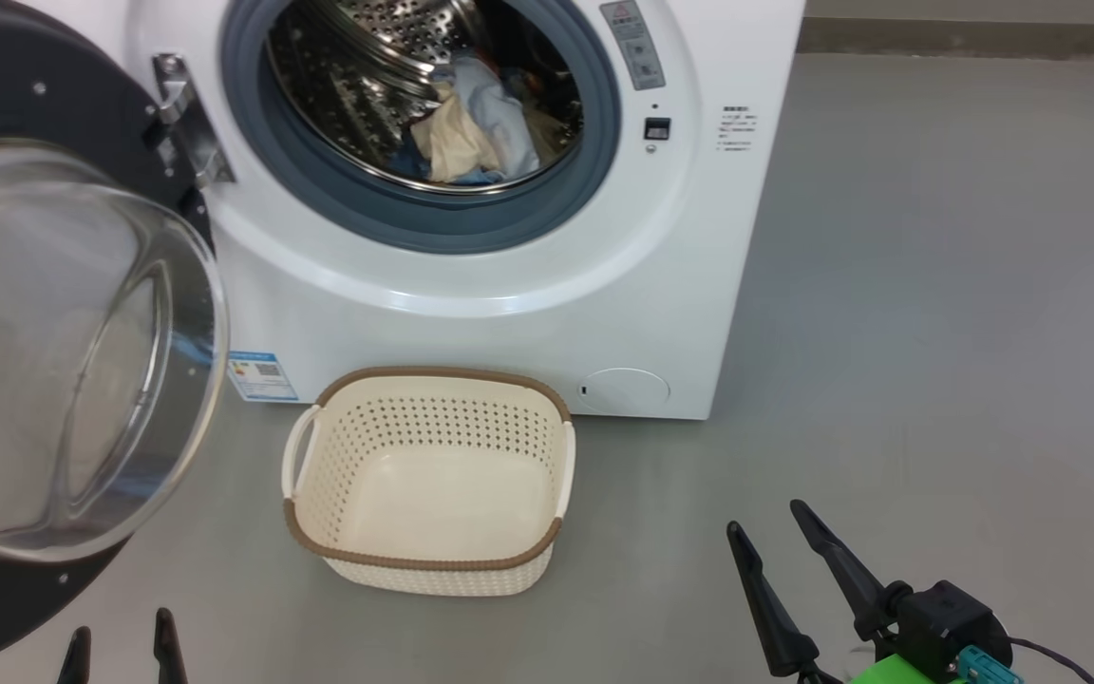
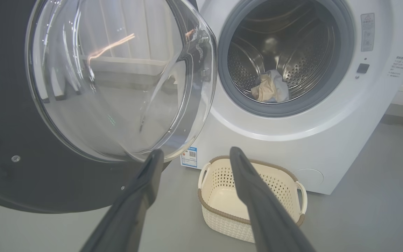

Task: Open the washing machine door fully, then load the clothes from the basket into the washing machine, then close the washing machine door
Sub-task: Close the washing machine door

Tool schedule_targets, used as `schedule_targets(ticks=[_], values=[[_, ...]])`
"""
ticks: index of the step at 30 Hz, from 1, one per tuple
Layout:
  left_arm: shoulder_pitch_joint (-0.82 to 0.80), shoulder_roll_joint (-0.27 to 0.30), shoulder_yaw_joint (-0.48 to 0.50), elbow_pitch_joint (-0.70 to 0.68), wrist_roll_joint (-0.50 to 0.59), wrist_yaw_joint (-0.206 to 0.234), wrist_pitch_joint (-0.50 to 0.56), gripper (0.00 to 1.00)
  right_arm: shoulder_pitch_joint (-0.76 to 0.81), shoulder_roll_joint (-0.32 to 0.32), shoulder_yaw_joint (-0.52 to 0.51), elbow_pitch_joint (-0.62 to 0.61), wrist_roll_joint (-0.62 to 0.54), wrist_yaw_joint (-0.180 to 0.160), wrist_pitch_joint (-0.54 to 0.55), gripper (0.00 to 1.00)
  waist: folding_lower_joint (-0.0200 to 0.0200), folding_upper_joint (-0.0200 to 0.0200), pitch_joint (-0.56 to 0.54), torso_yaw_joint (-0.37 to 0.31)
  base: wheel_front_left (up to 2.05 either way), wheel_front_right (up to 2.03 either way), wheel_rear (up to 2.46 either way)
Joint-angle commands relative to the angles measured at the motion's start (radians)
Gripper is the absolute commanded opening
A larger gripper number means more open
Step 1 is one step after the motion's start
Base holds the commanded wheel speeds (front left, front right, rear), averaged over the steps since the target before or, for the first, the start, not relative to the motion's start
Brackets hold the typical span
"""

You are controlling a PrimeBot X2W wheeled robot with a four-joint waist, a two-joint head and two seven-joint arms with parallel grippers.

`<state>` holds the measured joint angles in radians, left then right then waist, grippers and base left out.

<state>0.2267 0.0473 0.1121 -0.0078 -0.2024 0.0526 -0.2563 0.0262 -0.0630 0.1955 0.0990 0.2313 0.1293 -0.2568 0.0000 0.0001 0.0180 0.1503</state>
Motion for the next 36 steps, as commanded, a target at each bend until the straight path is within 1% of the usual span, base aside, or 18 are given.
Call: schedule_targets(ticks=[1, 12, 26, 36], values=[[-0.014, 0.004, 0.031, -0.021, -0.004, 0.004, -0.006, 1.00, 0.005, -0.001, 0.030, -0.021, 0.002, 0.001, -0.005, 1.00, 0.0000, -0.0001, -0.007, 0.020, 0.00, 0.00, 0.00], [-0.008, 0.003, 0.027, -0.022, -0.008, 0.006, -0.006, 1.00, 0.011, -0.003, 0.039, -0.021, 0.002, 0.001, -0.005, 1.00, 0.0000, -0.0001, -0.009, 0.087, 0.00, 0.00, 0.00], [0.001, 0.003, 0.019, -0.026, -0.031, 0.026, -0.006, 1.00, 0.011, -0.006, 0.043, -0.022, -0.003, 0.001, -0.005, 1.00, 0.0000, -0.0001, 0.001, 0.196, 0.00, 0.00, 0.00], [-0.002, 0.003, 0.007, -0.023, -0.047, 0.033, -0.006, 1.00, 0.004, -0.008, 0.050, -0.020, -0.004, 0.001, -0.005, 1.00, 0.0000, -0.0001, 0.015, 0.248, 0.00, 0.00, 0.00]])
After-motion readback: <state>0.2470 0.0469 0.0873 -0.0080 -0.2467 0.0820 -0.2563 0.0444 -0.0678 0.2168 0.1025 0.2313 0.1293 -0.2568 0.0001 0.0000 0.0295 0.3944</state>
